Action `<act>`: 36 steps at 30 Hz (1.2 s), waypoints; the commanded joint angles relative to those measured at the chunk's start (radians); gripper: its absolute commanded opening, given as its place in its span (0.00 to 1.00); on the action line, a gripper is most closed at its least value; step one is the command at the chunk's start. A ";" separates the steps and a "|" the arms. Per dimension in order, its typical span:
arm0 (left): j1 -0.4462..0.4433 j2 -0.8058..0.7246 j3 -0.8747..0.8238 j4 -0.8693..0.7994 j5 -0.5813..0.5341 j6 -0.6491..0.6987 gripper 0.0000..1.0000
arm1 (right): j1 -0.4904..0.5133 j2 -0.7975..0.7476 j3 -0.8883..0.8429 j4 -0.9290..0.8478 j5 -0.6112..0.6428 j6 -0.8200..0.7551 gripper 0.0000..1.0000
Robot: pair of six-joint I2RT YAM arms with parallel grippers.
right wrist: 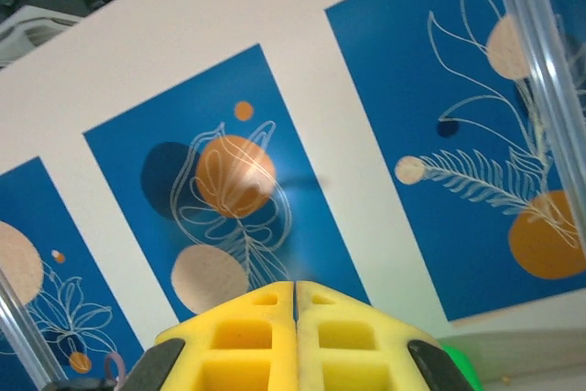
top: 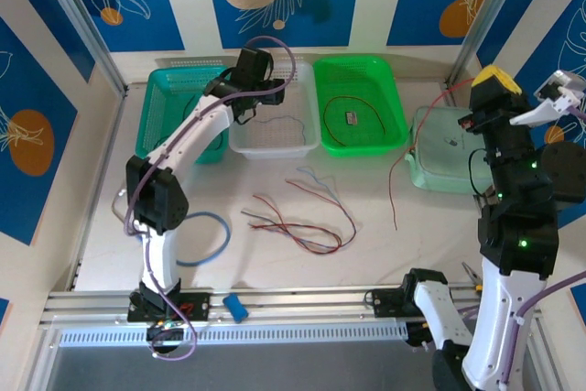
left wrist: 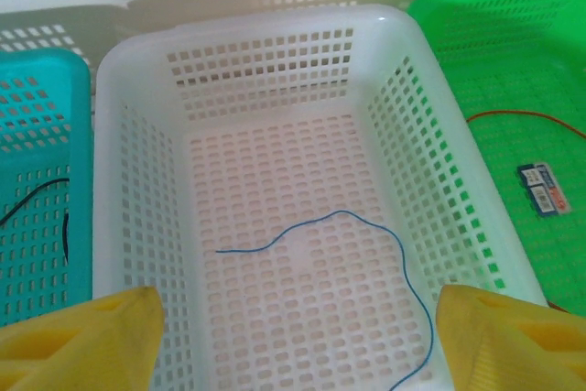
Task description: Untangle the cables
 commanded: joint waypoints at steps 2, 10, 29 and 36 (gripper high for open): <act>-0.029 -0.157 -0.126 0.093 0.031 -0.027 0.78 | 0.025 0.072 0.083 0.120 -0.046 0.058 0.00; -0.072 -0.370 -0.461 0.203 0.033 -0.123 0.78 | 0.147 0.247 0.227 0.249 0.018 0.006 0.00; -0.205 -0.602 -0.841 0.241 -0.038 -0.270 0.78 | 0.259 0.995 0.946 0.137 0.053 -0.237 0.00; -0.210 -0.704 -0.918 0.221 -0.071 -0.306 0.78 | 0.278 1.150 0.909 0.084 0.075 -0.271 0.00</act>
